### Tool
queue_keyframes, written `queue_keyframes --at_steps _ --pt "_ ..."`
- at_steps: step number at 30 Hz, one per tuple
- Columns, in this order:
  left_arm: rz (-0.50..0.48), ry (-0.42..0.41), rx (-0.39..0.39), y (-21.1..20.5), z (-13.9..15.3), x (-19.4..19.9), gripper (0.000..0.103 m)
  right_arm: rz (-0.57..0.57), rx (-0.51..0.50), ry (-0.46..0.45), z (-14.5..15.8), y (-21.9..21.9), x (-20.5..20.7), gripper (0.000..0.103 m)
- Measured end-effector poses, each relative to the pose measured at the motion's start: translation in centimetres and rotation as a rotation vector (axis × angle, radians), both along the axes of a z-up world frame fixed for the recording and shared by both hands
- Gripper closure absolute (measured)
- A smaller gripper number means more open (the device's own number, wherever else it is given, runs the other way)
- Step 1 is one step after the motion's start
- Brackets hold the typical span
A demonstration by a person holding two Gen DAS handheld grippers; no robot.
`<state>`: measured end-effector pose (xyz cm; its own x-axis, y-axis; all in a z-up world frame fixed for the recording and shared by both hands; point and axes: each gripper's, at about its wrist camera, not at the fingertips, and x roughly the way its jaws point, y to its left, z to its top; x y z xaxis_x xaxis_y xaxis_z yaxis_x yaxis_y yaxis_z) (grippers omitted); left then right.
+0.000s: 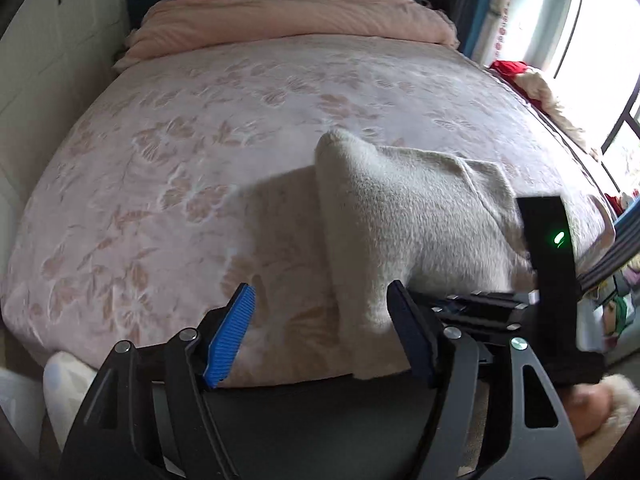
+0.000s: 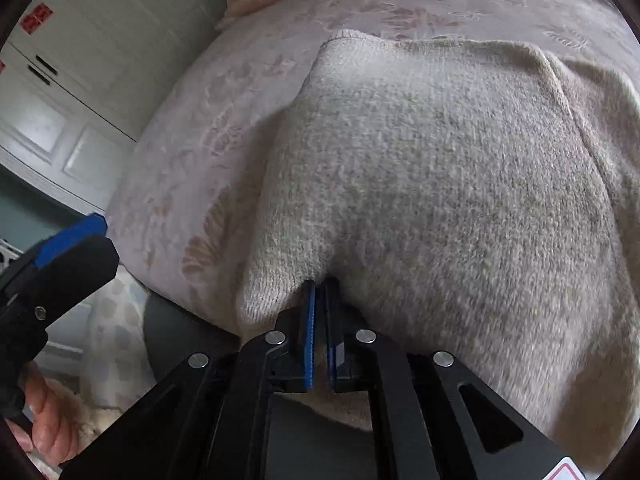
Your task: Fold small clothes
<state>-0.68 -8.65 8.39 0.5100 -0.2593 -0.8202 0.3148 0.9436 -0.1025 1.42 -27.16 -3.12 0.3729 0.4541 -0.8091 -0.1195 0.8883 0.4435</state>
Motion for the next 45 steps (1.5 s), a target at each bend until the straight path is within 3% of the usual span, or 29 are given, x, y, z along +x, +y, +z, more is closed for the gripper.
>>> queue_keyframes --at_steps 2,4,6,8,10,12,18,20,24,25,28,31,33,35,38,39,40,41,45 --pt "0.020 0.017 -0.009 0.8 -0.2 0.0 0.036 -0.018 0.005 0.000 1.7 -0.5 0.0 0.100" --pt "0.023 0.013 -0.013 1.1 -0.2 -0.4 0.033 -0.057 0.012 -0.062 4.5 -1.8 -0.9 0.100" --pt "0.003 0.002 -0.029 0.4 0.0 -0.8 0.031 -0.112 -0.058 -0.122 6.3 -3.8 -2.1 0.100" --pt "-0.032 -0.014 -0.030 -0.9 0.3 -0.9 0.031 -0.159 -0.139 -0.104 5.4 -5.9 -2.4 0.100" --pt "-0.069 -0.028 -0.029 -2.4 0.5 -1.0 0.031 -0.203 -0.278 -0.010 1.4 -7.5 -2.3 0.103" --pt "-0.105 -0.034 -0.028 -4.2 0.6 -1.3 0.031 -0.223 -0.207 0.004 0.3 -8.5 -2.8 0.103" --pt "-0.192 -0.051 0.006 -7.4 0.3 -2.1 0.025 -0.294 -0.184 -0.139 6.7 -11.0 -0.3 0.101" --pt "-0.216 -0.039 0.028 -8.6 -0.4 -2.0 0.025 -0.319 -0.216 -0.121 5.9 -12.4 2.4 0.101" --pt "-0.223 0.003 0.071 -10.5 -2.8 -0.9 0.025 -0.322 -0.261 0.033 0.2 -15.8 7.1 0.103" --pt "-0.218 0.020 0.087 -10.8 -3.6 -0.5 0.025 -0.322 -0.248 0.032 -0.5 -16.4 7.4 0.103" --pt "-0.198 0.048 0.129 -11.0 -5.3 0.4 0.023 -0.316 -0.251 0.003 1.2 -16.3 6.9 0.103" --pt "-0.183 0.080 0.078 -10.1 -5.2 0.8 0.021 -0.342 -0.220 -0.061 4.3 -17.1 4.3 0.092" --pt "-0.170 0.102 0.008 -9.3 -4.6 1.0 0.019 -0.363 -0.197 -0.065 5.0 -17.7 1.4 0.064" --pt "-0.150 0.125 -0.046 -8.6 -4.3 1.2 0.016 -0.373 -0.126 -0.033 4.5 -18.0 -1.4 0.059" --pt "-0.144 0.144 -0.043 -8.8 -4.8 1.4 0.016 -0.339 -0.047 0.030 2.9 -17.8 -3.8 0.060" --pt "-0.142 0.139 -0.027 -9.0 -5.1 1.4 0.015 -0.319 -0.062 0.040 2.4 -17.2 -4.1 0.065" --pt "-0.141 0.131 -0.010 -9.2 -5.3 1.4 0.015 -0.300 -0.088 0.051 1.7 -16.6 -4.0 0.083" --pt "-0.141 0.126 0.008 -9.5 -5.5 1.4 0.015 -0.289 -0.110 0.055 1.2 -16.1 -3.8 0.086" --pt "-0.150 0.113 0.037 -9.7 -5.7 1.5 0.015 -0.321 -0.161 -0.105 5.9 -15.8 -4.3 0.088"
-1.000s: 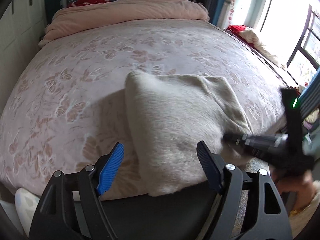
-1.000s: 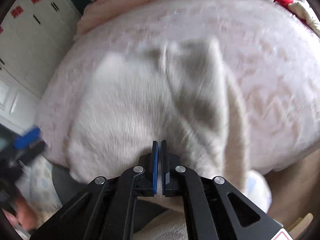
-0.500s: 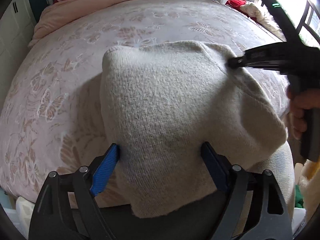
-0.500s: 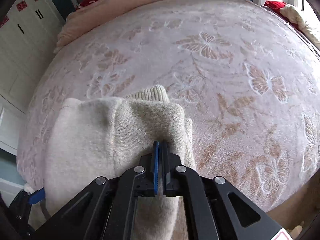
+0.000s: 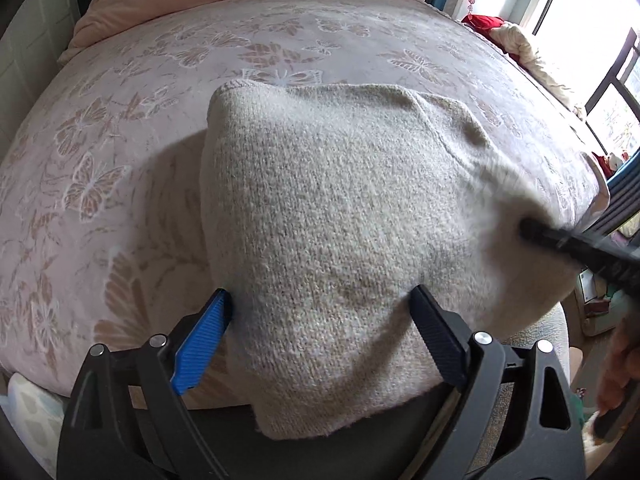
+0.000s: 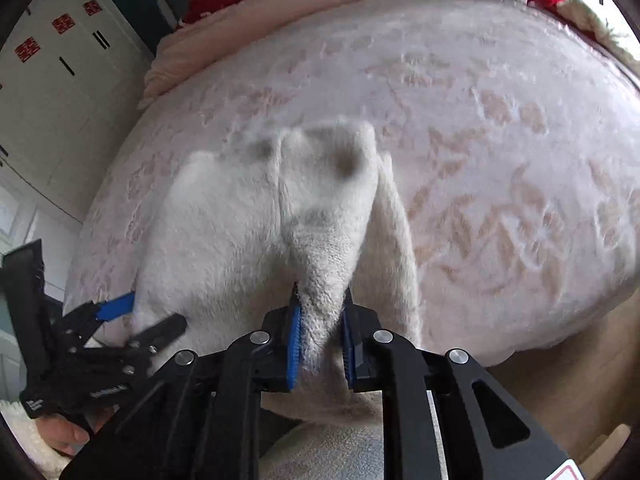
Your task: Fold small clothes
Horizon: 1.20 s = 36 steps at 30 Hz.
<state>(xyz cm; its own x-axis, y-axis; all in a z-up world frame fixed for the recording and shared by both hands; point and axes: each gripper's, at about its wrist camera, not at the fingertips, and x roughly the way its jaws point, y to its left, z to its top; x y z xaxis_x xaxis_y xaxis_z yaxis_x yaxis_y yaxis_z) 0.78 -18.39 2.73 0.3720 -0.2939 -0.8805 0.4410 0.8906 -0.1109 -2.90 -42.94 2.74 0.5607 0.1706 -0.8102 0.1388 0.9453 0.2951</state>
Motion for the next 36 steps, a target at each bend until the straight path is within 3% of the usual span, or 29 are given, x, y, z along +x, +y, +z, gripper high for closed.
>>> queue_keyframes --at_steps 2,3,5,6,8,12,15,18,21,24,26,28,29,30,32,36 --pt "0.000 -0.001 -0.013 0.1 -0.1 0.0 0.013 0.001 -0.009 -0.018 0.8 -0.4 0.0 0.088" --pt "0.003 0.001 -0.014 0.1 -0.2 0.1 0.013 0.001 -0.008 0.018 -0.4 -0.7 0.4 0.087" --pt "0.006 0.015 -0.005 -0.2 -0.8 0.2 0.012 0.017 -0.015 0.164 -5.5 -1.0 1.6 0.084" --pt "0.003 0.022 0.000 -0.3 -1.0 0.3 0.011 0.001 0.016 0.163 -6.6 -1.2 1.4 0.082" --pt "-0.004 0.021 0.005 -0.3 -0.8 0.2 0.011 -0.056 0.091 0.131 -5.6 -1.8 0.9 0.080" --pt "0.042 0.075 -0.098 1.2 0.1 0.9 0.011 -0.106 0.076 0.059 -2.9 -2.7 0.9 0.039" --pt "0.109 0.165 -0.154 2.0 -1.2 2.8 0.008 -0.086 0.058 0.114 -4.0 -3.1 2.3 0.035" --pt "0.152 0.281 -0.211 2.5 -3.3 4.5 0.005 -0.071 0.182 0.149 -6.3 -3.8 3.6 0.031" --pt "0.185 0.380 -0.300 2.9 -5.1 5.6 0.005 -0.075 0.300 0.162 -8.4 -3.7 4.6 0.020" --pt "0.205 0.407 -0.346 3.1 -5.7 6.3 0.005 -0.088 0.362 0.148 -9.5 -3.6 5.2 0.012" --pt "0.194 0.401 -0.332 2.7 -5.6 6.2 0.005 -0.082 0.369 0.140 -9.6 -3.3 5.5 0.012" --pt "0.182 0.394 -0.316 2.3 -5.4 6.1 0.005 -0.067 0.380 0.134 -9.4 -2.8 5.9 0.036" --pt "0.169 0.382 -0.305 2.1 -5.1 6.0 0.010 -0.063 0.387 0.135 -9.2 -2.6 5.9 0.043" --pt "0.158 0.371 -0.294 1.9 -4.7 5.8 0.013 -0.064 0.394 0.132 -8.9 -2.4 6.0 0.056" --pt "0.140 0.355 -0.278 1.6 -3.7 5.7 0.030 -0.078 0.376 0.116 -7.7 -2.1 5.7 0.066" --pt "0.091 0.302 -0.249 1.5 -0.9 5.4 0.047 -0.086 0.347 0.071 -4.8 -1.2 5.2 0.070"
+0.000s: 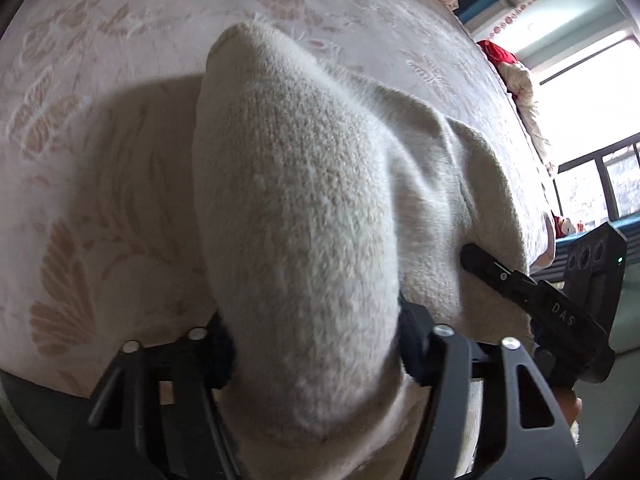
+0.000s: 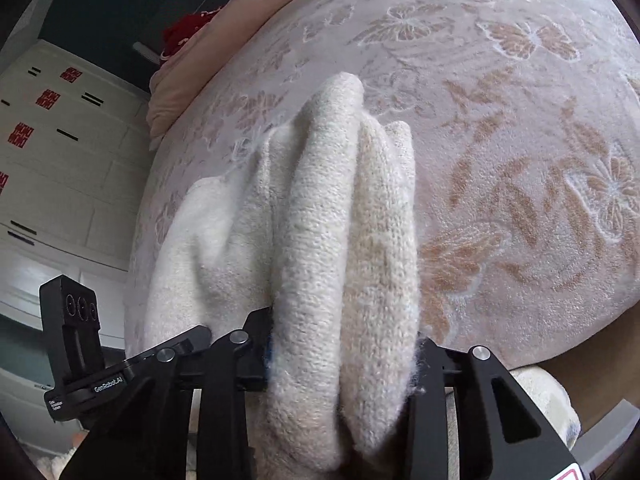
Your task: Fold small clothes
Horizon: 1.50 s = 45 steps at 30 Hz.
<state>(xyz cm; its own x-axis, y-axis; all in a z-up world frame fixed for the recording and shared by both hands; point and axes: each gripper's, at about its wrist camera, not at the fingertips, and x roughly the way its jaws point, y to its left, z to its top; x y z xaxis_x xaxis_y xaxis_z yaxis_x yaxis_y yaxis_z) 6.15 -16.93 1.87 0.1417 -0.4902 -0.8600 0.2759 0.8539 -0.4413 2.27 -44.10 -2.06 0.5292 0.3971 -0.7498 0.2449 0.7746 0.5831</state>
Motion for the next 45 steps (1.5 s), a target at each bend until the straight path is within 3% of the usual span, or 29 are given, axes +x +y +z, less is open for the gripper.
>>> queue_keyframes --at_steps 6,17,25,39,45 --pt "-0.048 -0.142 -0.007 0.3 6.4 -1.5 0.050 0.000 -0.084 -0.110 6.9 1.9 -1.7 0.070" --pt "-0.084 -0.461 -0.042 0.9 19.6 -4.9 0.050 -0.034 -0.189 -0.411 20.5 3.5 -5.9 0.070" --pt "-0.088 -0.678 -0.064 2.3 27.7 -6.1 0.049 -0.049 -0.268 -0.601 28.0 6.1 -7.9 0.070" --pt "-0.038 -1.048 -0.171 10.3 40.3 -9.1 0.044 0.025 -0.358 -0.975 40.9 12.2 -11.2 0.069" --pt "-0.001 -1.130 -0.214 14.8 43.5 -9.4 0.043 0.085 -0.360 -1.089 44.9 15.3 -11.3 0.068"
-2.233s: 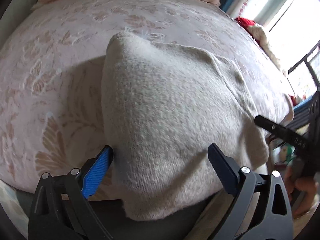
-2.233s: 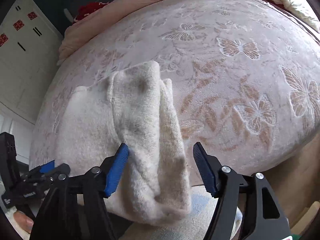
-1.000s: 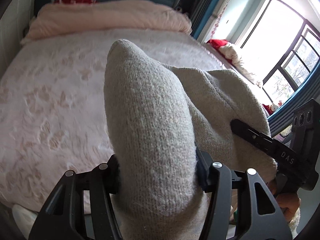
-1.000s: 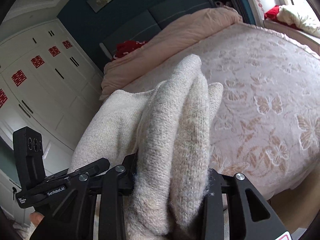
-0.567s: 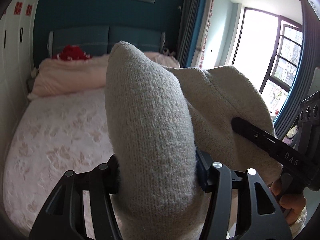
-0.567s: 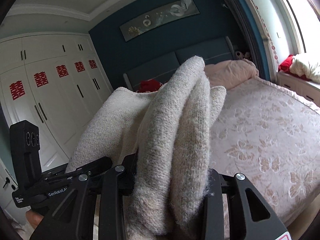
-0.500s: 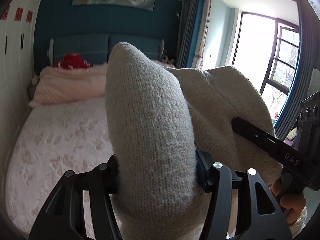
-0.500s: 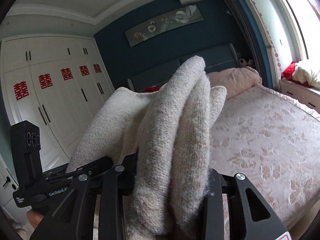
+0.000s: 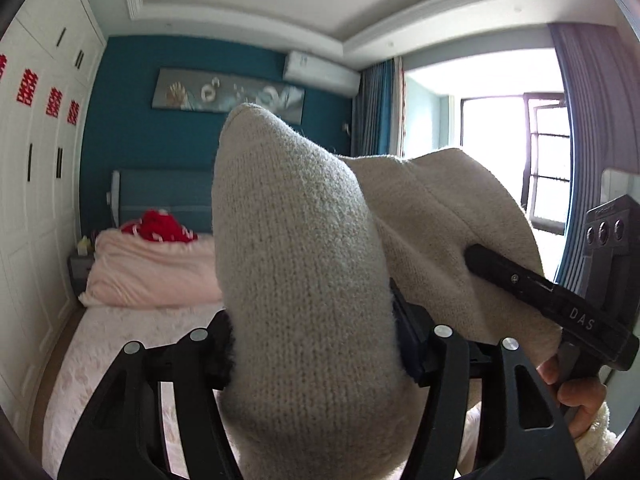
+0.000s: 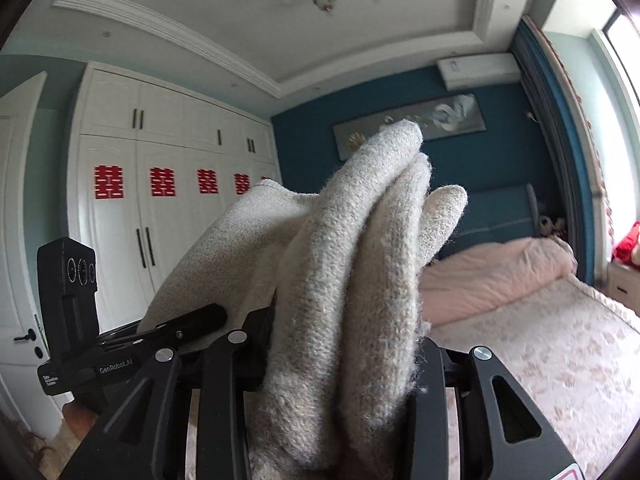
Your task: Fold small clothes
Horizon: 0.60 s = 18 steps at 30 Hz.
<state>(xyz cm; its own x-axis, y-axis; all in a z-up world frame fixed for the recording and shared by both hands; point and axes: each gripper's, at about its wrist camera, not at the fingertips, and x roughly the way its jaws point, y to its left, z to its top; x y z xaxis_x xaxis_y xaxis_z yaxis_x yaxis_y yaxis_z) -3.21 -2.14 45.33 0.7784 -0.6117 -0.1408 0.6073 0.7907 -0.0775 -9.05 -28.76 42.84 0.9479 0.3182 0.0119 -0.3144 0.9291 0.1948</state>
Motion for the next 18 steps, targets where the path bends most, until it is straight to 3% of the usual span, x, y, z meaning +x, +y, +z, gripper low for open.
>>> queue_keyframes --at_steps 6,10,14,18 --pt "0.043 -0.108 -0.018 2.9 2.0 -0.6 0.041 0.060 -0.026 -0.065 2.2 2.9 1.0 0.068" --pt "0.069 -0.149 -0.016 4.5 1.4 -0.3 0.033 0.099 -0.039 -0.069 2.4 4.6 2.9 0.067" --pt "0.113 -0.097 0.002 6.1 -0.8 2.1 0.032 0.125 -0.043 -0.005 0.6 6.0 6.2 0.066" --pt "0.126 0.039 0.019 7.8 -4.9 6.0 0.032 0.142 -0.021 0.150 -4.5 7.1 10.9 0.066"
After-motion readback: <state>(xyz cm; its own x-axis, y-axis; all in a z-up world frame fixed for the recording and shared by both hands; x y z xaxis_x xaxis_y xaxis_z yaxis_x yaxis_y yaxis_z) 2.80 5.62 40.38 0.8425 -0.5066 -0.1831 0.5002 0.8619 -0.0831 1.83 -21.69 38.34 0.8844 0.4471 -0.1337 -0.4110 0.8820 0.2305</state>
